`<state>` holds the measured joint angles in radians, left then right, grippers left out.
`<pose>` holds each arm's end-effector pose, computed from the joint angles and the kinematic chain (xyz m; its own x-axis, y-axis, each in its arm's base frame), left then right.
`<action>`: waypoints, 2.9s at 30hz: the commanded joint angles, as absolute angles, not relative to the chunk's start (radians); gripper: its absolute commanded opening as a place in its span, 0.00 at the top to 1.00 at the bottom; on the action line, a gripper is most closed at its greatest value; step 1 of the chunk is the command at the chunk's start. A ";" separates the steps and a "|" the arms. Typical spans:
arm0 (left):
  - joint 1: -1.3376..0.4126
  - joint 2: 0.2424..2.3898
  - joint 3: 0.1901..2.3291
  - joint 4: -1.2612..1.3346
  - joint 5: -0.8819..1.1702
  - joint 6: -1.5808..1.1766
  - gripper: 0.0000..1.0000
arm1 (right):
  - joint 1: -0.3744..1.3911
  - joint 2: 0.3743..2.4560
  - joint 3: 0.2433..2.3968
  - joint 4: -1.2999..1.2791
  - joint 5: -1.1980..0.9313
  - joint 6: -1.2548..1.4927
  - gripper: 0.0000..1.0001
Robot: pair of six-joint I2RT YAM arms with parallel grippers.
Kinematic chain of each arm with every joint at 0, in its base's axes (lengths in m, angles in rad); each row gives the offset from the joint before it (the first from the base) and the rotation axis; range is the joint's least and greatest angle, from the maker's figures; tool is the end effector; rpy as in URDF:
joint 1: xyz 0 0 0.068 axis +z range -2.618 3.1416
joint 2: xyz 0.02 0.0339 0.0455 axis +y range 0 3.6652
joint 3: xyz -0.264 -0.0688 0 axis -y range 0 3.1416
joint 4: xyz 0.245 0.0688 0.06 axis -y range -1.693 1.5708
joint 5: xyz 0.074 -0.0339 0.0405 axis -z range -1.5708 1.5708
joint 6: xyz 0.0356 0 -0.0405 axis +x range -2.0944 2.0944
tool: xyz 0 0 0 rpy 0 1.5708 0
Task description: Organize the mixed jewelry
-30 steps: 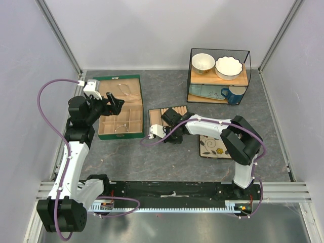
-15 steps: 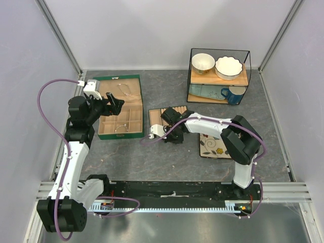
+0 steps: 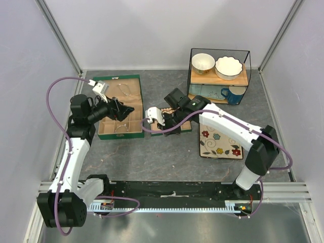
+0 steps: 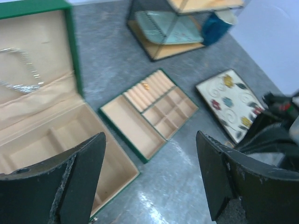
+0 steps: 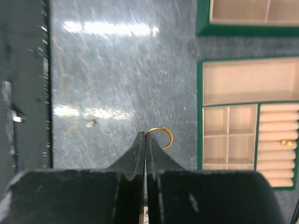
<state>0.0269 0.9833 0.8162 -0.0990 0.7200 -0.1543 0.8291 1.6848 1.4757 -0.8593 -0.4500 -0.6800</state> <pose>0.2230 -0.0175 0.3252 -0.3544 -0.1251 -0.9267 0.5680 0.7584 -0.3196 0.2272 0.2709 0.2907 0.0461 -0.7879 -0.6141 -0.9986 -0.0534 -0.0064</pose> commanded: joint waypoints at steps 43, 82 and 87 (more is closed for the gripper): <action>-0.179 0.928 0.822 0.100 1.474 0.143 0.26 | 0.753 1.898 2.049 -1.197 -1.382 -0.495 1.00; -0.264 0.934 0.810 0.097 1.394 0.129 0.58 | 0.750 1.905 2.045 -1.163 -1.373 -0.460 1.00; -0.267 0.931 0.813 0.101 1.394 0.112 0.67 | 0.752 1.908 2.043 -1.158 -1.373 -0.456 1.00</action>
<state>-0.2619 0.9398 0.7929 0.0601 1.3960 0.1368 0.7448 1.9125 2.0151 -1.1828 -1.3350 -0.4557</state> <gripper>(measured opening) 0.355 0.010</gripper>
